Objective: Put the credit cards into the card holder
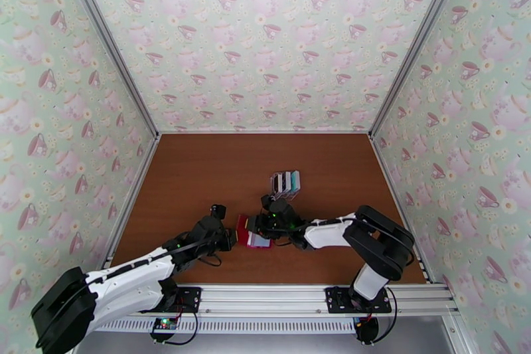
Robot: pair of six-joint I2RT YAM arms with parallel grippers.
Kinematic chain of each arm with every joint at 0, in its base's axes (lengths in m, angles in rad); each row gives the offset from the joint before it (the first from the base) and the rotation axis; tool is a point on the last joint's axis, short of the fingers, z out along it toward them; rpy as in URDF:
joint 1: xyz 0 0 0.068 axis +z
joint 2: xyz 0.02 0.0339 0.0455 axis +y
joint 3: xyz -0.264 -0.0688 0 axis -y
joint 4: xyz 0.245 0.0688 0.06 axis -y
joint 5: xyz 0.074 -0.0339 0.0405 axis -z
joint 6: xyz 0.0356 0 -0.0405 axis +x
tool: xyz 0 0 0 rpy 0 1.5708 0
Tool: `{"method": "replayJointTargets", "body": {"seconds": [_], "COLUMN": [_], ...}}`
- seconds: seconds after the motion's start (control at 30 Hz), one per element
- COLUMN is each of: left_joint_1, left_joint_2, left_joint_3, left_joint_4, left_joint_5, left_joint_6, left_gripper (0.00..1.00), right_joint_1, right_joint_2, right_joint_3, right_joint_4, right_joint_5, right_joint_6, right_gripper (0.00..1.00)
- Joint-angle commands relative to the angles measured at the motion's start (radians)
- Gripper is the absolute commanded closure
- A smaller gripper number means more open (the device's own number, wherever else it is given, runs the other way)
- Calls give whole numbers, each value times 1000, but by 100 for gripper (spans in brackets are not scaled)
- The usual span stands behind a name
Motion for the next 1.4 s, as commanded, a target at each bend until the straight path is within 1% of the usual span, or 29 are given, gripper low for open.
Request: {"method": "replayJointTargets", "body": {"seconds": [0.0,0.17,0.23,0.37,0.5,0.7,0.83,1.0,1.17,1.37], "left_joint_1": [3,3,3,3,3,3,3,4,5,10], "left_joint_2": [-7,3,3,11,44,138,171,206,251,374], "left_joint_3": [-14,-9,-8,5,27,63,78,109,138,174], "left_joint_4": [-1,-43,-59,-105,-131,-116,-119,-168,-204,-205], "left_joint_5": [-20,-38,-46,-75,-95,-89,-87,-93,-109,-92], "left_joint_6": [-32,-36,-41,-37,-19,5,18,33,38,37], "left_gripper": [92,87,80,70,65,64,64,65,65,65], "right_joint_1": [-3,-7,-9,-24,-24,-26,-27,-37,-43,-44], "right_joint_2": [42,68,67,58,76,107,107,106,112,117], "right_joint_3": [-13,-13,-17,-22,-9,3,23,44,85,90], "right_joint_4": [93,105,97,51,16,6,-76,-182,-325,-349], "right_joint_5": [-44,-59,-60,-62,-82,-99,-85,-54,-6,17], "right_joint_6": [-2,-5,-11,-41,-67,-90,-135,-185,-238,-237], "right_gripper": [63,63,63,63,61,61,61,60,56,54]}}
